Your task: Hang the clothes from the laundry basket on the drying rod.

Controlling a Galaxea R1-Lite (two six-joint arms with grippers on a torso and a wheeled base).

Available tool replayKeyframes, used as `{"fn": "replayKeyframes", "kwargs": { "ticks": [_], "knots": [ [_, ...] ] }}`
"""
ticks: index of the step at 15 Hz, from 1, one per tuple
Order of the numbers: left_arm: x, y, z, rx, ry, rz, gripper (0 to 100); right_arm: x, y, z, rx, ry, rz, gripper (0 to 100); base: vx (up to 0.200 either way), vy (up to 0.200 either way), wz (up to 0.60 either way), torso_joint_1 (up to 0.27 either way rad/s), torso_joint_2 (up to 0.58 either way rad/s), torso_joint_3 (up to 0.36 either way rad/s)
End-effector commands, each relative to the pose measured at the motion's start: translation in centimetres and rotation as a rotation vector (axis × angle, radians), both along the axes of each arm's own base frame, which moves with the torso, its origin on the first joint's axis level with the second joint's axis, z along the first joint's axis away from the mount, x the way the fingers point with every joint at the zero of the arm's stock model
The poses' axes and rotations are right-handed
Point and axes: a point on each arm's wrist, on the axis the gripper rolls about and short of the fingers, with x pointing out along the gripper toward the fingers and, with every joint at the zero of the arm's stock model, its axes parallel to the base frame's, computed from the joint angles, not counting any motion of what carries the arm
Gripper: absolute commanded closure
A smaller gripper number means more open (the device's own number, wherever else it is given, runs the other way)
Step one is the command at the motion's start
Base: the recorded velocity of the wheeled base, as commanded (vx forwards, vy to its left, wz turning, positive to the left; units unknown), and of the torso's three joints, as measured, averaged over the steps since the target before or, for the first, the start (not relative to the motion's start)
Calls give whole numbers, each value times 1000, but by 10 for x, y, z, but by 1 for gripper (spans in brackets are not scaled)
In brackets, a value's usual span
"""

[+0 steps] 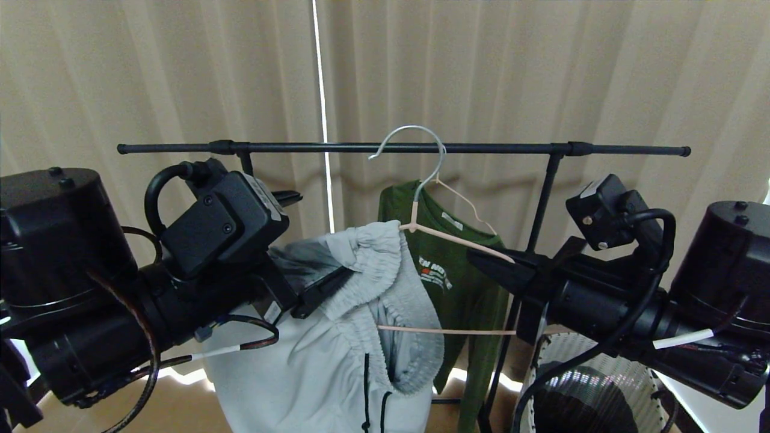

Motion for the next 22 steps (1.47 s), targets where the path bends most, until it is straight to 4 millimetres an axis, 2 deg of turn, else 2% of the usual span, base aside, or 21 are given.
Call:
{"fn": "replayKeyframes", "kwargs": {
  "ticks": [1,12,13,19,22],
  "knots": [
    [0,0,-1,3,3,0,100,0,0,0,2,-2,2,100,0,0,0,0,0,0],
    [-2,2,-3,-21,-17,8,100,-1,-1,1,-1,-4,-3,100,0,0,0,0,0,0],
    [-2,3,-4,-24,-19,13,100,0,-1,0,-1,-4,-4,0,0,0,0,0,0,0],
    [6,19,-9,-12,-9,116,100,-4,-11,5,12,-20,-30,0,0,0,0,0,0,0],
    [8,24,-10,-17,0,267,100,-6,-24,3,5,-15,-70,0,0,0,0,0,0,0]
  ]
}}
